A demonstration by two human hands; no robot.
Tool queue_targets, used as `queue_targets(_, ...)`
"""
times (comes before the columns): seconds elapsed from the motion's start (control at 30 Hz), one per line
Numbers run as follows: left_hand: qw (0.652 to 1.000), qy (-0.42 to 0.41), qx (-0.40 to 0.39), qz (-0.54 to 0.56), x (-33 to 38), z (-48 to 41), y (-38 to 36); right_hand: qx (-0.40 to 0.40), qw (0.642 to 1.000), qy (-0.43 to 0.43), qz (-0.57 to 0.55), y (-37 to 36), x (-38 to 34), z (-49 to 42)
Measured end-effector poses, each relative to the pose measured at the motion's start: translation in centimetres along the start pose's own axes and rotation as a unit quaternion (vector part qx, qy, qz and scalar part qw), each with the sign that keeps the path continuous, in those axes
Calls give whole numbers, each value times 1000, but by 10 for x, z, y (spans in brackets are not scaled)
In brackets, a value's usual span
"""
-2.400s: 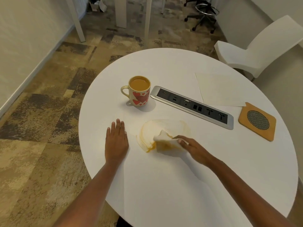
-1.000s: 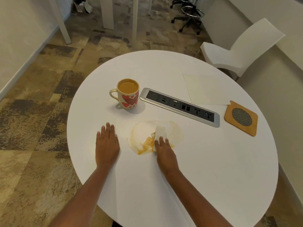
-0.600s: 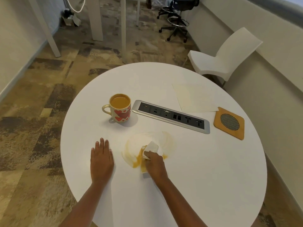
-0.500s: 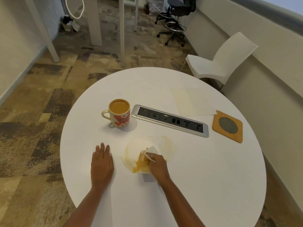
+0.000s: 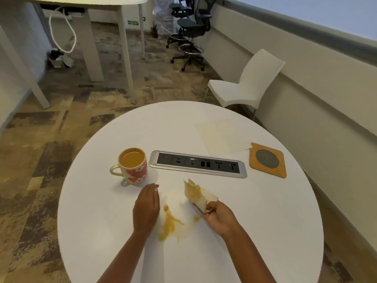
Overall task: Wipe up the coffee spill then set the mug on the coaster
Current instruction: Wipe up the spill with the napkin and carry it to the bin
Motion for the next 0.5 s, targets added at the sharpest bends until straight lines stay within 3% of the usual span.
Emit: queue_targets(0.5, 990, -40, -119, 69, 104, 28, -187, -9, 991, 38, -130, 140, -82, 13)
Point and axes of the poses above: each hand's wrist, its own z-axis away from the middle knuckle, its own y-axis out of the back of the hand, x = y × z, the point moved 6 cm from there along -z, towards the middle knuckle, and after that the axes turned 15 degrees about z, right-handed, at the moved point
